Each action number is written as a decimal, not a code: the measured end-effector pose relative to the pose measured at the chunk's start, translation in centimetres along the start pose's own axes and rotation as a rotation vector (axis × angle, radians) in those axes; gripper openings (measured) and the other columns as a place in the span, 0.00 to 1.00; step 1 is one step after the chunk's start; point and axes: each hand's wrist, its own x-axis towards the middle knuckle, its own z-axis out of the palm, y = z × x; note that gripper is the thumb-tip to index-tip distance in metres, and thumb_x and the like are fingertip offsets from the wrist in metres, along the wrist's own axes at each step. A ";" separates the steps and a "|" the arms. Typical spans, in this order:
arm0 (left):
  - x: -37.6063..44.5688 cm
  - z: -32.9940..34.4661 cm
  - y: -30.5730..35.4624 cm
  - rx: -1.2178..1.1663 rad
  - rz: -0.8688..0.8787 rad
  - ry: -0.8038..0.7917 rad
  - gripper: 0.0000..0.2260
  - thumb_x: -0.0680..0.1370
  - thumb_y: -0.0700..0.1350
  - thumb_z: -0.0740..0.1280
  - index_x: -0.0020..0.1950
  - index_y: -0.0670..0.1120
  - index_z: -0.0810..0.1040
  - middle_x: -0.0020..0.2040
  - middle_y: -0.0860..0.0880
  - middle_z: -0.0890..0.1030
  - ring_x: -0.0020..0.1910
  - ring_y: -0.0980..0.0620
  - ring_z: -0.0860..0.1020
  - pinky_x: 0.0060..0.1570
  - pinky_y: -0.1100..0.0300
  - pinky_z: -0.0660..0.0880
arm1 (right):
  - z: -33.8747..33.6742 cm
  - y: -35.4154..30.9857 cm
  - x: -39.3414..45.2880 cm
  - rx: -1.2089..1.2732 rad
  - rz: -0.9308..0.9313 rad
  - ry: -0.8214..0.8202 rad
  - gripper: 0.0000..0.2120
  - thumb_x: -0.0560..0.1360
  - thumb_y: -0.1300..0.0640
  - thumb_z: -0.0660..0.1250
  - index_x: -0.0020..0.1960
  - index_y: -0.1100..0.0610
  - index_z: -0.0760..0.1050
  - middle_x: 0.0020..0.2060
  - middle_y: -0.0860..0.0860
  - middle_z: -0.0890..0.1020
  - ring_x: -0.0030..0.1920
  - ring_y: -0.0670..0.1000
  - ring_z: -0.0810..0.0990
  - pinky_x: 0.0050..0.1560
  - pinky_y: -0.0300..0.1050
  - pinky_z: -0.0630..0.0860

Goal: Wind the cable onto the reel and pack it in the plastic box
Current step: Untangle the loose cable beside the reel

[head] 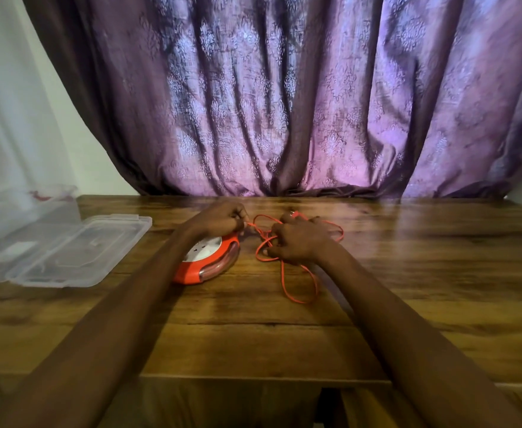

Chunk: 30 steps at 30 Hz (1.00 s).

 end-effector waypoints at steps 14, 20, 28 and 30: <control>0.3 1.0 -2.1 -0.164 0.021 -0.099 0.15 0.80 0.43 0.67 0.33 0.50 0.79 0.26 0.49 0.79 0.25 0.51 0.74 0.32 0.60 0.69 | 2.0 -0.3 0.7 0.070 0.006 0.202 0.23 0.74 0.32 0.62 0.67 0.35 0.70 0.61 0.49 0.72 0.64 0.54 0.72 0.60 0.57 0.69; 0.6 1.6 -2.4 -0.196 -0.037 -0.104 0.10 0.80 0.38 0.63 0.41 0.37 0.78 0.29 0.45 0.81 0.30 0.47 0.74 0.35 0.57 0.68 | 2.4 -0.5 1.5 0.387 0.139 0.167 0.23 0.80 0.34 0.48 0.58 0.42 0.77 0.57 0.51 0.75 0.63 0.58 0.74 0.62 0.60 0.70; 1.2 0.9 -3.0 -0.349 -0.214 0.178 0.12 0.71 0.49 0.62 0.29 0.48 0.76 0.22 0.47 0.76 0.23 0.50 0.71 0.25 0.62 0.65 | 2.2 0.3 1.9 0.305 0.222 0.118 0.18 0.71 0.36 0.63 0.60 0.35 0.74 0.61 0.48 0.73 0.66 0.56 0.72 0.65 0.62 0.63; 1.2 0.6 -3.4 -0.417 -0.252 0.254 0.12 0.69 0.53 0.62 0.28 0.51 0.75 0.22 0.48 0.74 0.22 0.51 0.69 0.23 0.62 0.63 | 1.9 1.0 1.7 0.300 0.230 0.070 0.19 0.71 0.36 0.63 0.61 0.33 0.74 0.63 0.49 0.72 0.67 0.57 0.71 0.66 0.62 0.63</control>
